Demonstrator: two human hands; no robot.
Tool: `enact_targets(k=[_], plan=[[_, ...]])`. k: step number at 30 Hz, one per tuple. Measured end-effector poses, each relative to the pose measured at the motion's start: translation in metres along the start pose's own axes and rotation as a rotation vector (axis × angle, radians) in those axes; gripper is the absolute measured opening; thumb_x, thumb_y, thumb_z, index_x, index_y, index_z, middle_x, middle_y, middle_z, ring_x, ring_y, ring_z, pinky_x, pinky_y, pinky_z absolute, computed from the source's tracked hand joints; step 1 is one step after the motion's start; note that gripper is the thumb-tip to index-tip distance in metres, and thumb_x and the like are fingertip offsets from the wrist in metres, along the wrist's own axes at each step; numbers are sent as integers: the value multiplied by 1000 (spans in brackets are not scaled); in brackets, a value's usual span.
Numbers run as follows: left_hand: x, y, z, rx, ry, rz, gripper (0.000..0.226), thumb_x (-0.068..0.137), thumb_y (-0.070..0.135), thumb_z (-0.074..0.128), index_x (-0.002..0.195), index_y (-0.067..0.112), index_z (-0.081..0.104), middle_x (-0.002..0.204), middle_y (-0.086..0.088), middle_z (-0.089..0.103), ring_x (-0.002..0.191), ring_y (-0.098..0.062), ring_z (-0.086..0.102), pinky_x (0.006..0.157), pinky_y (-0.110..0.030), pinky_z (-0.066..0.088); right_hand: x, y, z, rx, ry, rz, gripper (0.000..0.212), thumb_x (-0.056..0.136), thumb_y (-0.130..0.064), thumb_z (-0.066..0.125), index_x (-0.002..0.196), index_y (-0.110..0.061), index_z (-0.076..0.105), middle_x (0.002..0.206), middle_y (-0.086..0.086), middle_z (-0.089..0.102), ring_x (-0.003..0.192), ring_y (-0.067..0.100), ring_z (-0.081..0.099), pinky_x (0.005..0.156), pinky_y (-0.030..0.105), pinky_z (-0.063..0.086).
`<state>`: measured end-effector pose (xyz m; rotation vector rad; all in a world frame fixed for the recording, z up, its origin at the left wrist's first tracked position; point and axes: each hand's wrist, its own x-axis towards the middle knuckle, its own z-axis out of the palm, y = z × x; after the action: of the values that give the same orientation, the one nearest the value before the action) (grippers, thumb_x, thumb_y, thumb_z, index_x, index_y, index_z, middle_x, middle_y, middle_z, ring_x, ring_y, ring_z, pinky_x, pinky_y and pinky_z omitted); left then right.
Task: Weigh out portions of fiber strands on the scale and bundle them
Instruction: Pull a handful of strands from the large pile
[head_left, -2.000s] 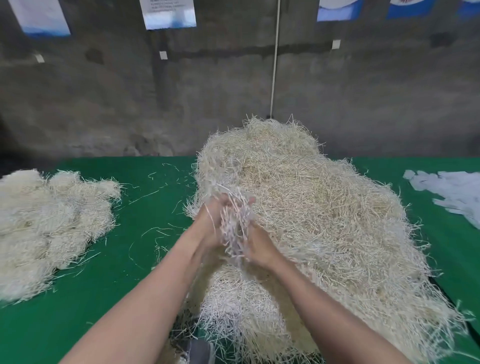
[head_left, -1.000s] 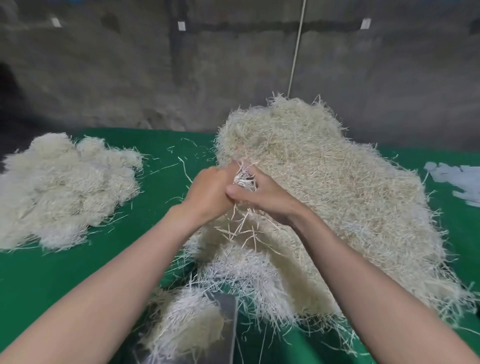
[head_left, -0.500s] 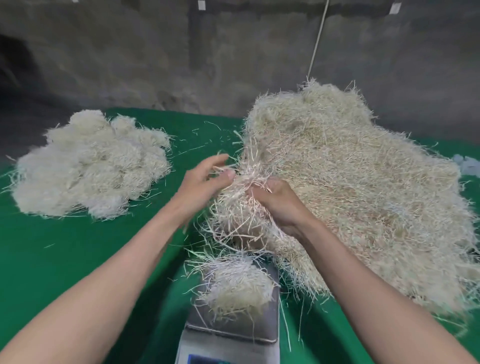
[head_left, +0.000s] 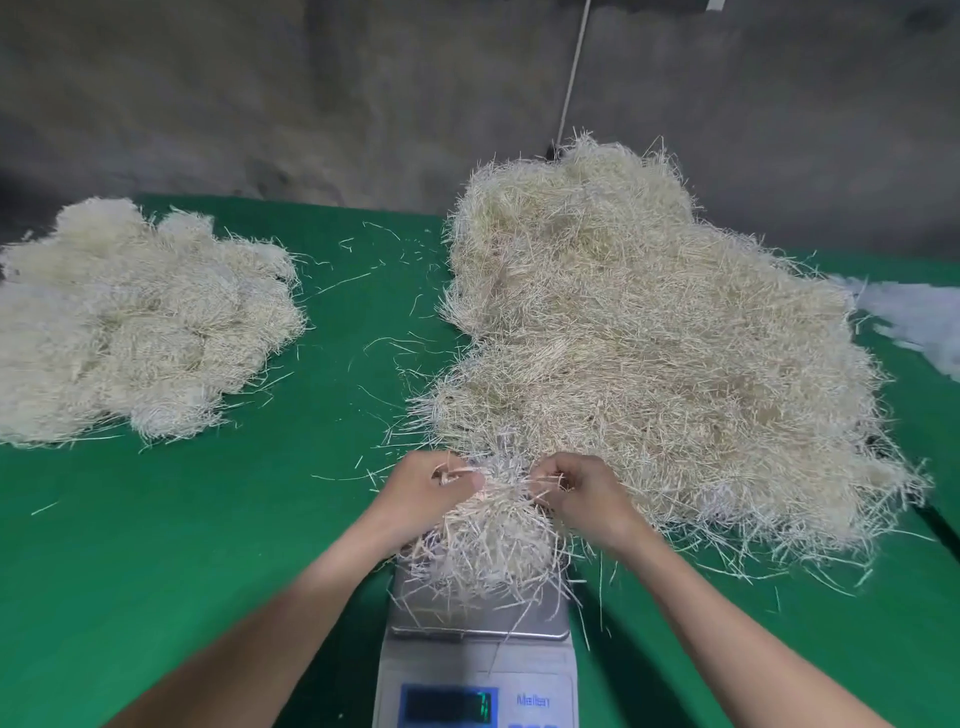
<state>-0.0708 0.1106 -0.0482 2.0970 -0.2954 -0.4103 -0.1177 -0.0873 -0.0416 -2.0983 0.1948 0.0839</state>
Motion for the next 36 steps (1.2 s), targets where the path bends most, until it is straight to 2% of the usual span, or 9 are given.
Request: enact_targets(k=[2, 4, 9, 11, 14, 19, 24, 29, 36], plan=[[2, -5, 0, 74, 0, -1, 22, 86, 37, 65, 103, 24, 66, 119, 5, 61, 110, -20, 57, 88, -30, 45, -2, 5, 5, -61, -7, 23, 4, 86, -8, 65, 89, -12, 66, 102, 7, 63, 88, 29, 64, 75, 31, 51], [5, -13, 2, 227, 34, 8, 16, 84, 38, 66, 94, 25, 67, 116, 10, 59, 113, -13, 49, 103, -36, 33, -2, 10, 11, -225, -10, -17, 19, 88, -21, 65, 100, -7, 67, 115, 7, 58, 110, 25, 54, 83, 14, 36], [6, -25, 9, 352, 106, 14, 12, 81, 42, 68, 79, 38, 56, 121, 15, 54, 122, -12, 39, 106, -37, 18, -3, 11, 20, -342, -45, -61, 16, 90, -25, 62, 78, -15, 59, 104, 5, 56, 103, 20, 50, 100, 40, 38], [7, -30, 8, 242, 125, 5, 20, 80, 40, 70, 93, 39, 55, 126, 13, 53, 124, -14, 42, 111, -42, 23, -2, 11, 17, -250, -45, -53, 6, 88, -24, 64, 92, -21, 59, 114, 1, 54, 105, 12, 46, 100, 34, 38], [5, -29, 2, -67, 101, -47, 57, 77, 37, 74, 127, 30, 47, 127, 11, 52, 115, -12, 49, 106, -40, 35, -2, 8, 3, -106, -48, -51, 42, 83, -29, 69, 121, -32, 51, 136, -6, 44, 118, 6, 39, 96, 25, 32], [0, -20, -10, -292, 63, -20, 82, 63, 64, 64, 136, 36, 38, 116, 21, 52, 105, 0, 50, 96, -33, 34, -5, 0, -16, 4, -35, -86, 67, 79, -36, 70, 133, -52, 33, 136, -14, 38, 124, 3, 31, 103, 37, 29], [-2, -14, -15, -310, 128, 39, 62, 70, 65, 48, 127, 39, 47, 104, 34, 47, 97, 15, 43, 75, -12, 32, -7, -1, -21, -26, 3, -161, 50, 85, -35, 65, 125, -52, 40, 137, -18, 40, 127, 4, 35, 107, 38, 27], [-3, -12, -23, -270, 279, 93, 42, 90, 46, 51, 128, 30, 52, 118, 26, 48, 114, 3, 42, 97, -24, 29, -9, -1, -16, -52, -7, -207, 48, 86, -34, 64, 127, -46, 40, 132, -20, 40, 124, 2, 37, 104, 33, 28], [-1, -1, -34, -334, 358, 123, 8, 92, 37, 56, 98, 41, 58, 104, 29, 56, 103, 12, 48, 86, -14, 33, -5, -7, -16, -38, 5, -237, 51, 85, -31, 66, 131, -38, 45, 132, -17, 45, 121, 1, 42, 100, 29, 28]])
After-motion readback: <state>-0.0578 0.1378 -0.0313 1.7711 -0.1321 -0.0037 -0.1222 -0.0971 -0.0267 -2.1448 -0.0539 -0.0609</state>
